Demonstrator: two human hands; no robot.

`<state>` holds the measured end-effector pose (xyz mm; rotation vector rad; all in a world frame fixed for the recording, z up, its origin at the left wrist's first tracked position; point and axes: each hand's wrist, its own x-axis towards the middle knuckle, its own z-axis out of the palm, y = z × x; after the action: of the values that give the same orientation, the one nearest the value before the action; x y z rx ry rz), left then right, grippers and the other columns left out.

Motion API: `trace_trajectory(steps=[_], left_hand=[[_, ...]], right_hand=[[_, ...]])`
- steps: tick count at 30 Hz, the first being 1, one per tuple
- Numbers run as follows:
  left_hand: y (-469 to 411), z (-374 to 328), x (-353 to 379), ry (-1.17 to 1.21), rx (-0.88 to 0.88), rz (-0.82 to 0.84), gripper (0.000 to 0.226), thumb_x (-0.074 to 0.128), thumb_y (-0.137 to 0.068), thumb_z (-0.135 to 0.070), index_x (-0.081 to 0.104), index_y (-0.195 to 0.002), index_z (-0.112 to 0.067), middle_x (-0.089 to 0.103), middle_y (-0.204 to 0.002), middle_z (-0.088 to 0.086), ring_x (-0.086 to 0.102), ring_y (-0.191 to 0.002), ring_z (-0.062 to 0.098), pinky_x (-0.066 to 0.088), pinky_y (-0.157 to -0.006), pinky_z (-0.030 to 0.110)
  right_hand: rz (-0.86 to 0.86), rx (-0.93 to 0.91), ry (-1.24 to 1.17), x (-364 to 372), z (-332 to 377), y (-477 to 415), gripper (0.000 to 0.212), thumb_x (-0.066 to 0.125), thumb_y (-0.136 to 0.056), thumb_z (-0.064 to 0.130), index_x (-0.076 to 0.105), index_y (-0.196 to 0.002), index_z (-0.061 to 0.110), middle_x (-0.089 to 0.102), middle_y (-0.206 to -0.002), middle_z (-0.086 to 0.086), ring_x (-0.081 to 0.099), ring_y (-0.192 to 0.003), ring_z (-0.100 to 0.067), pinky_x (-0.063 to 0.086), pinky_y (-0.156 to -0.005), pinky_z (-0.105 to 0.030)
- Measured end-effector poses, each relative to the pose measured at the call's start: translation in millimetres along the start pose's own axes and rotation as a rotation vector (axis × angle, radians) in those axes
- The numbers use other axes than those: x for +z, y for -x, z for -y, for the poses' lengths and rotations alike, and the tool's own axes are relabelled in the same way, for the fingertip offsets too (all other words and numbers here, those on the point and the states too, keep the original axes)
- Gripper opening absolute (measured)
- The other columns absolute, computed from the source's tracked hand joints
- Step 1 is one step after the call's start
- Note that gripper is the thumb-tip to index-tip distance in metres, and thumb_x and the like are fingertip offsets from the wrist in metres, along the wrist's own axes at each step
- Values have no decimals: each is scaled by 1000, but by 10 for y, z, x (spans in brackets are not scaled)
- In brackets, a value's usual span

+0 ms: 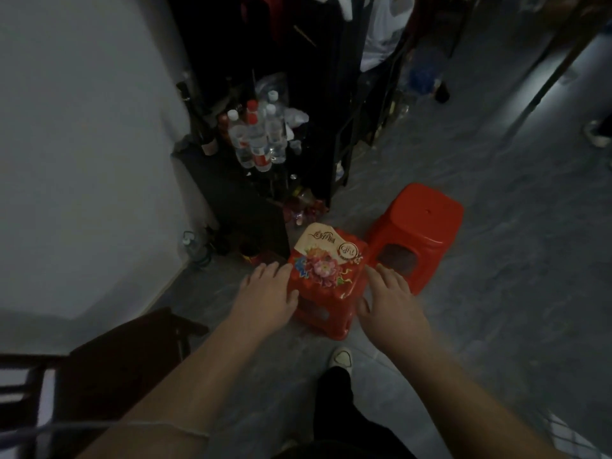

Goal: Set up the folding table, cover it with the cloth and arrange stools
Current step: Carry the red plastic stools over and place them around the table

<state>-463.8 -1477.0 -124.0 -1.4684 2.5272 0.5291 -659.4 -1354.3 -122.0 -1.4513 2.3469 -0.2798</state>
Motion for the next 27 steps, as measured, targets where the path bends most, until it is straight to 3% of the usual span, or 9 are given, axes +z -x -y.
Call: trace_trajectory(steps=[9,15,22,25,27], left_hand=[[-1846,-40,658,6,-27,177,60,48,-98,-38,30,-152,-22,31,-159,7,27,-146,27,29,-118,49],[-3031,282,1574,36,-53,296,54,50,-94,-30,39,-145,-18,41,-148,10,39,-136,31,37,-111,49],[-4022,837,2675,224,-243,317,59,53,-95,-36,33,-148,-22,43,-144,12,49,-128,33,45,-102,53],[-4286,1009,2957,341,-353,277,61,53,-97,-38,30,-150,-18,44,-145,17,51,-126,36,45,-100,46],[-4396,1070,3084,389,-379,310,56,48,-100,-39,30,-149,-16,51,-140,17,57,-117,34,45,-90,40]], right_hand=[[191,78,3,826,-680,-1762,65,47,-93,44,30,-152,23,34,-158,-7,28,-146,-29,35,-113,-52],[301,203,-19,1831,-1184,-2563,60,49,-93,41,33,-148,21,42,-151,-9,37,-140,-30,42,-106,-52],[221,510,-329,3041,-1609,-3174,49,45,-88,45,47,-131,21,57,-128,-7,58,-113,-31,52,-93,-50],[72,747,-566,3450,-1604,-3313,48,51,-95,50,39,-133,23,59,-127,-7,61,-111,-30,49,-91,-42],[-33,831,-647,3629,-1546,-3365,62,53,-94,51,29,-144,22,54,-139,-9,58,-120,-31,47,-100,-47]])
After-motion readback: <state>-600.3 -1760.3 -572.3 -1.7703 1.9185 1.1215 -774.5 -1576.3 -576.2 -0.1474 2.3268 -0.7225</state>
